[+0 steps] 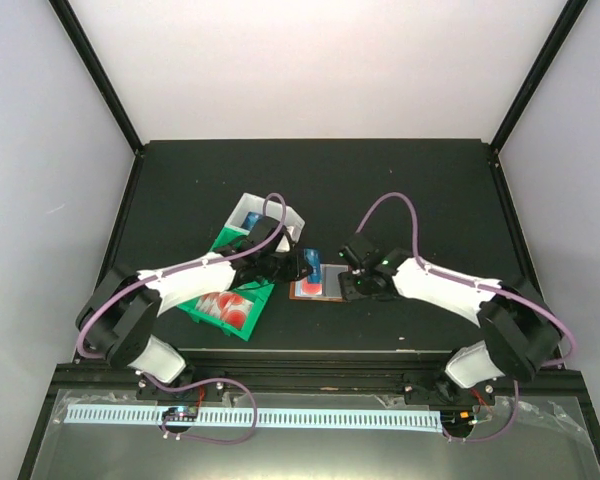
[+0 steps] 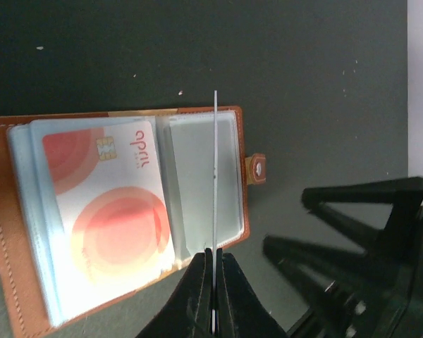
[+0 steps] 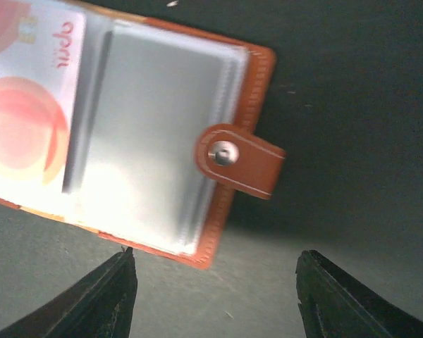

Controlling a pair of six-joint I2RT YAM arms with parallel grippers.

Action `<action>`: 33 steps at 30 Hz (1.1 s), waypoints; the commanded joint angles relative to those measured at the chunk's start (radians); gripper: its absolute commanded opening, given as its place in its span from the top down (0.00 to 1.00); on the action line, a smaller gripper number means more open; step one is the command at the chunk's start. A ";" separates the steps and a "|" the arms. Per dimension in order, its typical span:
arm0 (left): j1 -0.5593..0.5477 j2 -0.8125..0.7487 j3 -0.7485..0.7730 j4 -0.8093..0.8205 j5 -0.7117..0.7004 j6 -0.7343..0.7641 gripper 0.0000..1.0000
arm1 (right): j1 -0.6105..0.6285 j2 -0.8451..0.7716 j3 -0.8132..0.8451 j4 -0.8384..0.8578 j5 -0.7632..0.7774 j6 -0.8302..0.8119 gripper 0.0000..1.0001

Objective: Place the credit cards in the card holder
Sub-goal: Insert the credit card into the card holder.

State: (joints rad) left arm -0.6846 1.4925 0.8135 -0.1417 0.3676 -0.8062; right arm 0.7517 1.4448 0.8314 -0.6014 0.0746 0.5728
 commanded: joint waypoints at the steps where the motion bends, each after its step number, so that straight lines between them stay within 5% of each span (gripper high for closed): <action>1: -0.006 0.045 -0.002 0.116 0.041 -0.035 0.98 | 0.056 0.093 0.038 0.052 0.084 0.071 0.38; 7: -0.006 0.078 0.009 0.093 0.021 -0.024 0.98 | 0.062 0.149 0.069 0.040 0.193 0.155 0.42; 18: -0.006 0.159 0.001 0.124 0.063 0.015 0.99 | 0.063 0.228 0.103 0.072 0.155 0.144 0.39; 33: -0.003 0.179 -0.063 0.150 0.029 -0.033 0.98 | 0.063 0.257 0.081 0.055 0.145 0.202 0.55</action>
State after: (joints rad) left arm -0.6849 1.6646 0.7746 -0.0063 0.4232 -0.8131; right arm 0.8124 1.6875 0.9363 -0.5381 0.2020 0.7467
